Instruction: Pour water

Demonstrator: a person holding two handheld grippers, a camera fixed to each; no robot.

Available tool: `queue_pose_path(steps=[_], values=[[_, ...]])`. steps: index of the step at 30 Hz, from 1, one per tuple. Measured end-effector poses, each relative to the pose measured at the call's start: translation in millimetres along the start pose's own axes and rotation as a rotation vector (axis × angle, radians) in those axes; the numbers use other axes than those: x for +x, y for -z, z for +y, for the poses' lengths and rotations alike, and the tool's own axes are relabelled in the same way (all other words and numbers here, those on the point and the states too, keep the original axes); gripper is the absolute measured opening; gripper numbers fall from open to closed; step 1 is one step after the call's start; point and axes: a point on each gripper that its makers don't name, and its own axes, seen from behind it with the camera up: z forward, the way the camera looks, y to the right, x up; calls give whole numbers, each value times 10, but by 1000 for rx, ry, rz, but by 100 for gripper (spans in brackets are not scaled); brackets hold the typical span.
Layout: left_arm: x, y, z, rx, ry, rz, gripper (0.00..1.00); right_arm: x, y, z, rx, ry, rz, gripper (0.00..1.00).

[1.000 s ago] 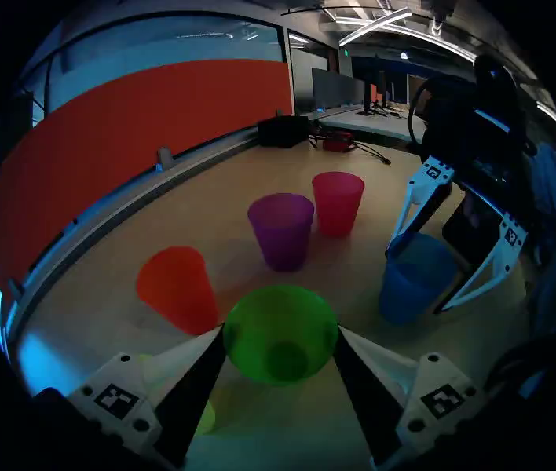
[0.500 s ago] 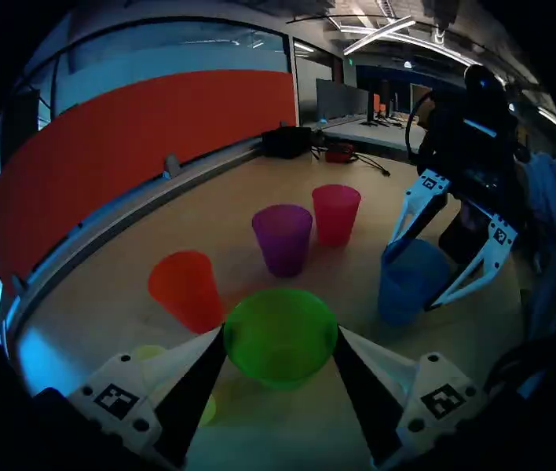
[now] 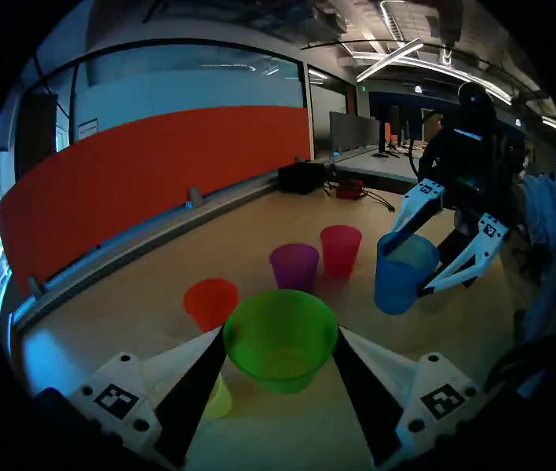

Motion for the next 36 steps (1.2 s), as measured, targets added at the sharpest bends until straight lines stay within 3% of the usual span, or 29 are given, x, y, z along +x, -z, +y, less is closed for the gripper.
queue_pose_path(steps=[18,36], values=[[512,536,10,42,20,163,90,763,297,57,-43,-18,156,90],[866,759,107,17,73,280,90,1075,422,126,-61,-35,253,90]])
